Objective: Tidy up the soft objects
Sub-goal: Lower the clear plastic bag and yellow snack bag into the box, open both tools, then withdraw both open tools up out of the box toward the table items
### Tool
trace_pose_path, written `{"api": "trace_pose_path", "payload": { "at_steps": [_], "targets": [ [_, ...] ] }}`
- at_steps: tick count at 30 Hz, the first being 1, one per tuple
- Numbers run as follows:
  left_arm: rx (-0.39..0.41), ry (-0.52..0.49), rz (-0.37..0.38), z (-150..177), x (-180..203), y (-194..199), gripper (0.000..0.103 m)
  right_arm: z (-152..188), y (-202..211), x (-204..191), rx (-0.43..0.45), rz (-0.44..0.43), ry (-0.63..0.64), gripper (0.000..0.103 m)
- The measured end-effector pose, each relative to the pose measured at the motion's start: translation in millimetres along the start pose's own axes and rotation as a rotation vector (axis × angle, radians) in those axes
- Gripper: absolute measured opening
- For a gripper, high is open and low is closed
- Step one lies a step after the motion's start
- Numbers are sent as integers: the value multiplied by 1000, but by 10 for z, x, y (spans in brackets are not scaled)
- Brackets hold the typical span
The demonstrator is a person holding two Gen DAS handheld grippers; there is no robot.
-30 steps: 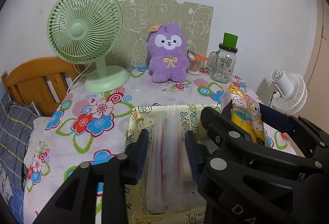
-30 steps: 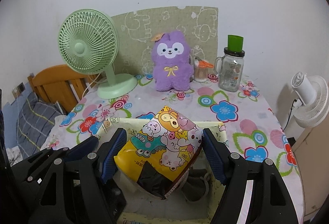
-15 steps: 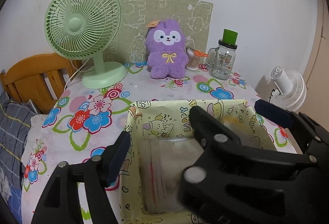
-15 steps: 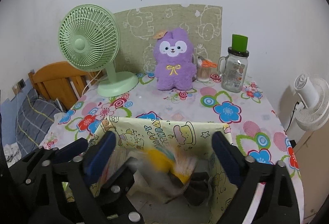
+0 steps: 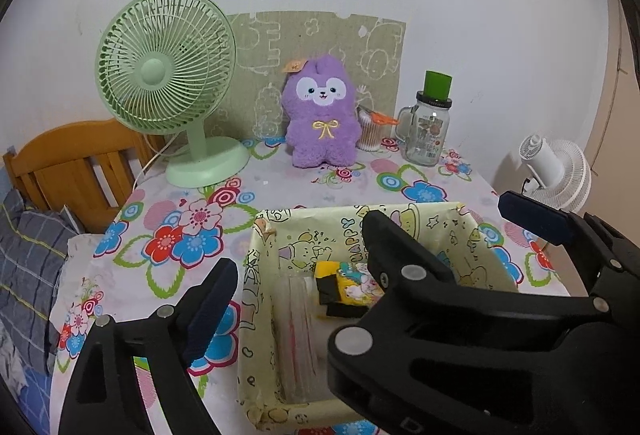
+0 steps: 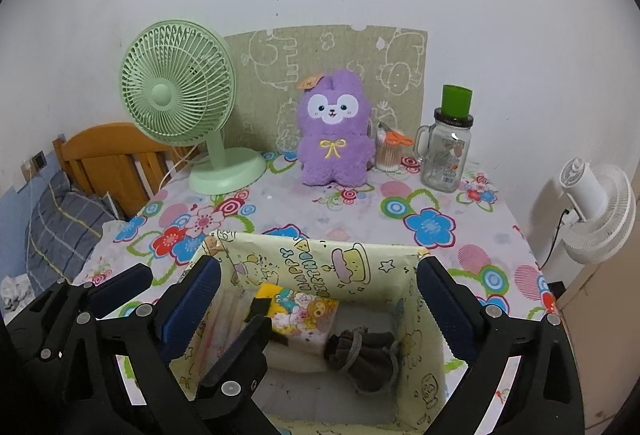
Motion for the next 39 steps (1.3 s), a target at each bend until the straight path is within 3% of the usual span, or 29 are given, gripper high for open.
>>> {"api": "trace_pose_path", "payload": {
  "at_steps": [28, 39],
  "targets": [
    [90, -37, 5, 146, 203, 669, 93, 158, 782, 22, 52, 57, -22, 100],
    [105, -39, -13, 249, 265, 885, 93, 281, 1001, 0, 59, 40, -39, 100]
  ]
}}
Point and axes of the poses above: each gripper's, at about its wrist camera, not at the fingertips, and y roughly against the way its jaws point, x to its right, z to its underside, the point moved 3 cm from there along -y, roughly the way its jaws point, and after that the axes turned 4 degrees about -z, right-handed, at the moved point
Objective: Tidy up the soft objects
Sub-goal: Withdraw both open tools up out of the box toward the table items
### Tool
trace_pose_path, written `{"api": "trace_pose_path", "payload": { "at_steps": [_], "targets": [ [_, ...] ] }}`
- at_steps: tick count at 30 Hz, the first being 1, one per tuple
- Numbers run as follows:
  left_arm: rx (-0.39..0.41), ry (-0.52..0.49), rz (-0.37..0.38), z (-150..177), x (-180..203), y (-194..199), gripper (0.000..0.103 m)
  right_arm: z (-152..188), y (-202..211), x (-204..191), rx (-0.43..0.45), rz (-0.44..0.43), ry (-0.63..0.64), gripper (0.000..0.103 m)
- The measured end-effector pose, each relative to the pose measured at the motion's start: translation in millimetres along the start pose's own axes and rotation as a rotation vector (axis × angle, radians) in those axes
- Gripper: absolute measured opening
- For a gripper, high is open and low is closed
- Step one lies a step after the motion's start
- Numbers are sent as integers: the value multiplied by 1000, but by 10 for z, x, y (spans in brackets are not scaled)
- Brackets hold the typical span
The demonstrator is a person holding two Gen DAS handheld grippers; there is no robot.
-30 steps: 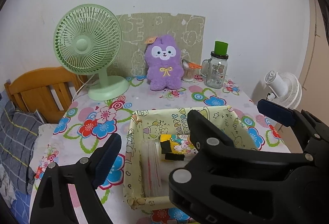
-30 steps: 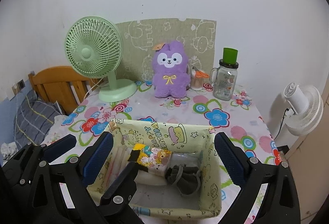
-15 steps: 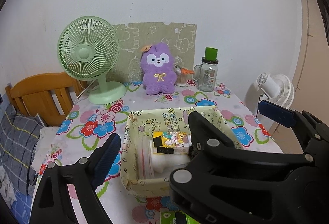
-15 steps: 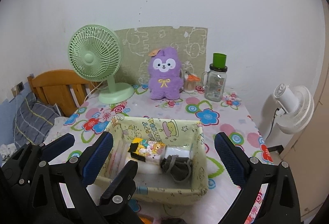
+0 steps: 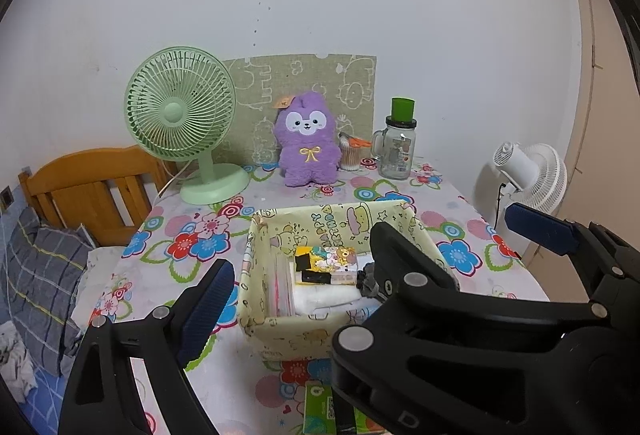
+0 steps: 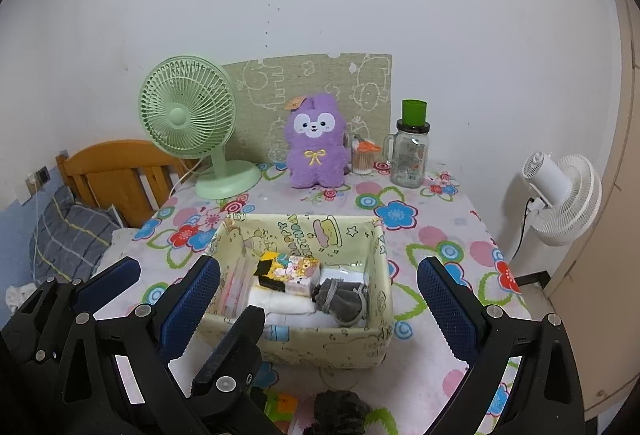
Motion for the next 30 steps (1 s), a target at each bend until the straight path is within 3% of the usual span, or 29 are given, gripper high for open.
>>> {"api": "trace_pose_path", "payload": {
  "at_steps": [30],
  "targets": [
    [-6, -13, 27, 472, 100, 275, 92, 491, 297, -24, -22, 17, 9, 100]
  ]
}}
Point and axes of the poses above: each gripper's, at about its wrist camera, not at the fingertips, and y roughly against the way its jaws point, x to its right, z to its underside, the point moved 3 cm from there along -y, roughly the way its jaws point, and after that the axes turned 4 degrees about -z, right-handed, at the moved point
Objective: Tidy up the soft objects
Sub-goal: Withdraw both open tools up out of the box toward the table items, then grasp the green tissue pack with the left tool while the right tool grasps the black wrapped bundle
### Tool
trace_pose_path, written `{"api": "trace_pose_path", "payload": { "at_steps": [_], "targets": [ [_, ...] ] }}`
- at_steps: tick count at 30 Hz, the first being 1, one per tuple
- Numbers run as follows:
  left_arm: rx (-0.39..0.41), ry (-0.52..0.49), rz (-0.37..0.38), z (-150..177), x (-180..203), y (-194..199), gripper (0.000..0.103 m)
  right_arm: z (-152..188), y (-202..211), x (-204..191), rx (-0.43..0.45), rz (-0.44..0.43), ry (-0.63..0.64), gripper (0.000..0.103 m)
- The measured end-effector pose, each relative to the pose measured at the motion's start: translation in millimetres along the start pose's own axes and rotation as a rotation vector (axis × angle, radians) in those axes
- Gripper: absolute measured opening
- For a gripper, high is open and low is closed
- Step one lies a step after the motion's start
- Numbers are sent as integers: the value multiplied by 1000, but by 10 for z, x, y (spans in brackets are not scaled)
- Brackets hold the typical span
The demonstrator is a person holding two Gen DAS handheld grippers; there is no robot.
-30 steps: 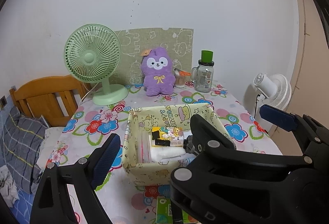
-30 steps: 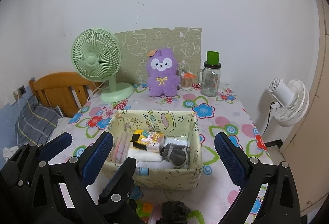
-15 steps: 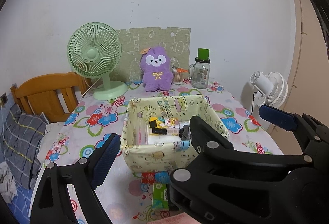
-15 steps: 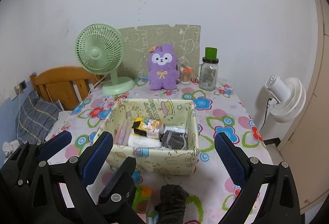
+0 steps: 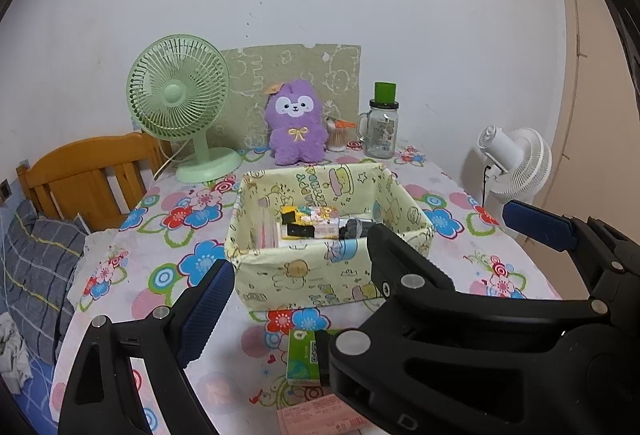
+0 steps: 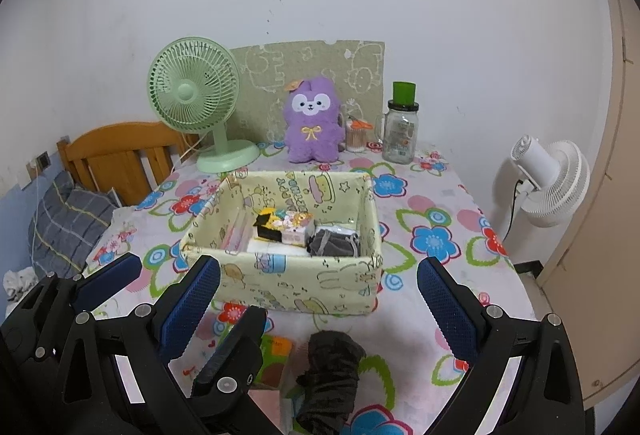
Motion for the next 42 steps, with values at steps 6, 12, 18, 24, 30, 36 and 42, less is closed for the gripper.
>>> {"api": "trace_pose_path", "payload": {
  "at_steps": [6, 12, 18, 24, 30, 36, 42],
  "targets": [
    [-18, -7, 3, 104, 10, -24, 92, 130, -32, 12, -17, 0, -11, 100],
    [-39, -7, 18, 221, 22, -67, 92, 244, -76, 15, -39, 2, -12, 99],
    [-66, 4, 32, 319, 32, -135, 91, 363, -148, 22, -69, -4, -22, 95],
    [-89, -6, 33, 399, 55, -218, 91, 459, -256, 51, -101, -12, -37, 89],
    [-118, -11, 37, 460, 76, -323, 91, 536, -347, 93, -131, -3, -40, 84],
    [-145, -22, 38, 519, 102, -419, 91, 611, -435, 151, -161, 13, -51, 83],
    [-170, -29, 34, 562, 115, -543, 91, 665, -521, 197, -185, 29, -56, 83]
  ]
}}
Point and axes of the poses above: each gripper's, at about its wrist camera, not at the fingertips, and y roughly against the way its jaws point, x to its right, z to its underside, the point moved 3 cm from there along -y, roughly the way its jaws point, and after that the axes turned 4 degrees about -z, right-handed, at the moved point
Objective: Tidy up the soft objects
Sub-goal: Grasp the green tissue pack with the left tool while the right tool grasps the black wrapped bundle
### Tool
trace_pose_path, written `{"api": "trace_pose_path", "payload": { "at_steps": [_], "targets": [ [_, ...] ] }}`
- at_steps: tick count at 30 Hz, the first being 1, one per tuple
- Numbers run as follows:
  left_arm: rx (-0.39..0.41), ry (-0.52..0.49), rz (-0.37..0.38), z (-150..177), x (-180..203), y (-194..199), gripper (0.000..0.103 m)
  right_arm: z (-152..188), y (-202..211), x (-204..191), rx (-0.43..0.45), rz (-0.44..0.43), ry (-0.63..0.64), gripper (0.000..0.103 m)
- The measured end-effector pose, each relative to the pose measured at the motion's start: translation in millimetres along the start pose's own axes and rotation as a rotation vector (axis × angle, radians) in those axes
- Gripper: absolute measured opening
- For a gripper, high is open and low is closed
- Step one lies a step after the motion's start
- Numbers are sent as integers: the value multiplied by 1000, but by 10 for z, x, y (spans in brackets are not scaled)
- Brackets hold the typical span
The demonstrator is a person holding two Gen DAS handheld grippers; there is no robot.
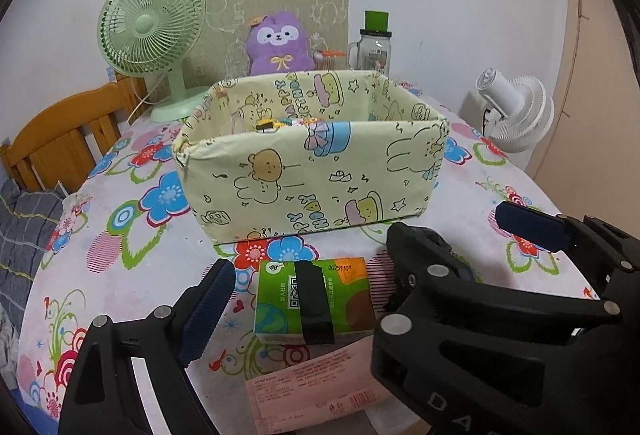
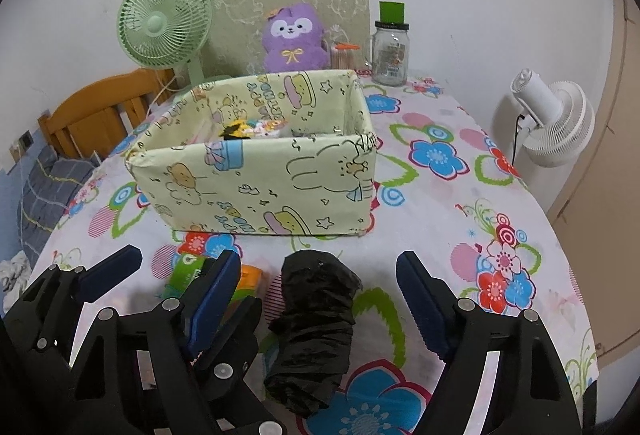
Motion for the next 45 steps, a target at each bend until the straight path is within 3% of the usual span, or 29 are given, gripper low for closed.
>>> {"api": "trace_pose_path", "payload": {
  "at_steps": [10, 26, 35, 38, 40, 45],
  "targets": [
    [-56, 11, -18, 44, -17, -228, 91, 46, -227, 72, -56, 15, -15, 83],
    [-143, 19, -23, 107, -2, -487, 74, 104, -448, 156, -111, 29, -26, 79],
    [-143, 2, -28, 121, 20, -500, 74, 114, -546, 168, -131, 21, -41, 77],
    [-146, 1, -24, 117, 17, -508, 74, 118, -577, 167, -137, 12, -52, 73],
    [-146, -3, -23, 117, 20, -509, 74, 121, -608, 158, -142, 2, -51, 55],
    [-146, 0, -15, 108, 20, -517, 73, 118, -620, 138, -141, -4, -50, 45]
  ]
}}
Point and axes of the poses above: each gripper's, at about its wrist camera, not at the fingertips, and y roughly against the way its jaws point, x to its right, z to its underside, the point moved 3 cm from there along -y, roughly the way its jaws point, and after that the axes turned 4 degrees about -z, right-handed, at the moved point
